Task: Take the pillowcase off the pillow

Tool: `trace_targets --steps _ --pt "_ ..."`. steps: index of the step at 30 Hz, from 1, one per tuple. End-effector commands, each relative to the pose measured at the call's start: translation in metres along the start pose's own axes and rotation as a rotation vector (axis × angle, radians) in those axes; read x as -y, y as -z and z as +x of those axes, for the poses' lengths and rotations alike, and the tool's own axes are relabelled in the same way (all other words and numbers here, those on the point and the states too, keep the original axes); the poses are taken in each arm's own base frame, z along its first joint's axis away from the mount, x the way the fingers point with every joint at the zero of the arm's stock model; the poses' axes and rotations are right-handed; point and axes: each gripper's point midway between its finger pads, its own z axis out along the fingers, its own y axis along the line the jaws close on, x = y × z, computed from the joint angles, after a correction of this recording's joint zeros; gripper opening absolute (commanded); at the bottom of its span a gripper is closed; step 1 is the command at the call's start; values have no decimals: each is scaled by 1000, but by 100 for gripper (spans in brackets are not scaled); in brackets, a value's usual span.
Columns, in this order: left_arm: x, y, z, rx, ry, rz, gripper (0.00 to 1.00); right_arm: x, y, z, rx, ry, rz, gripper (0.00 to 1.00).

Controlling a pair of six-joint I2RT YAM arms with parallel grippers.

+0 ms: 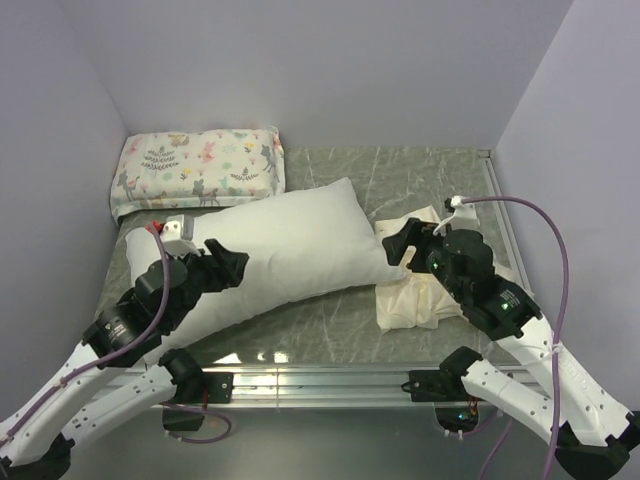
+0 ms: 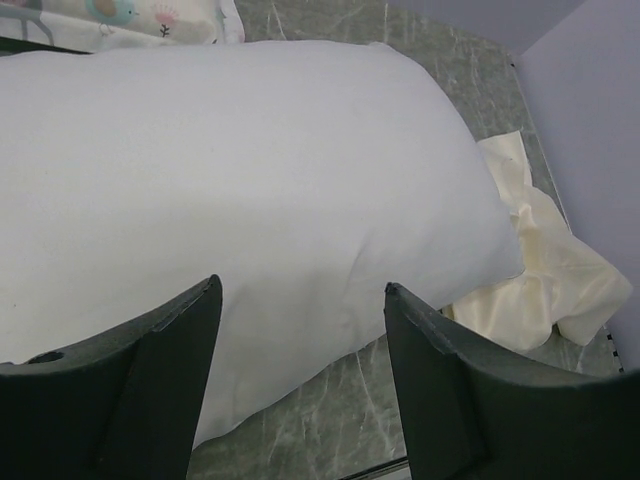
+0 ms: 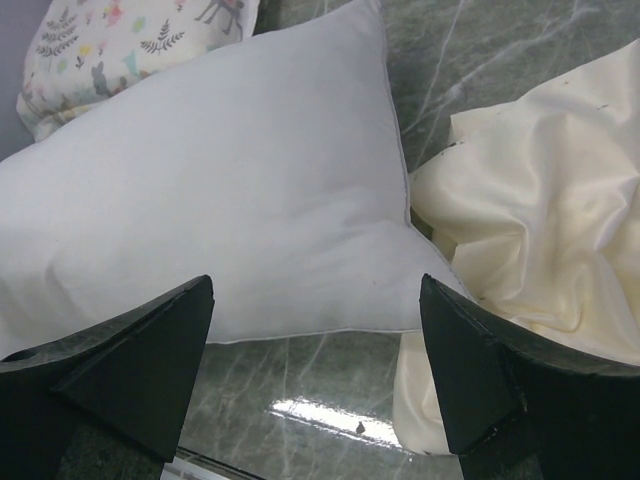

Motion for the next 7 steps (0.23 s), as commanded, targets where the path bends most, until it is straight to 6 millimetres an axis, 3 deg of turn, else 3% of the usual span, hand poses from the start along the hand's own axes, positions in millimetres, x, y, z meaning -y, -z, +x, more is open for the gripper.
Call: trace_targets --steps 1,7 --pt "4 4 -12 47 26 17 71 2 1 -3 24 11 3 90" --pt "4 5 -17 63 28 17 74 4 1 0 24 18 3 90"
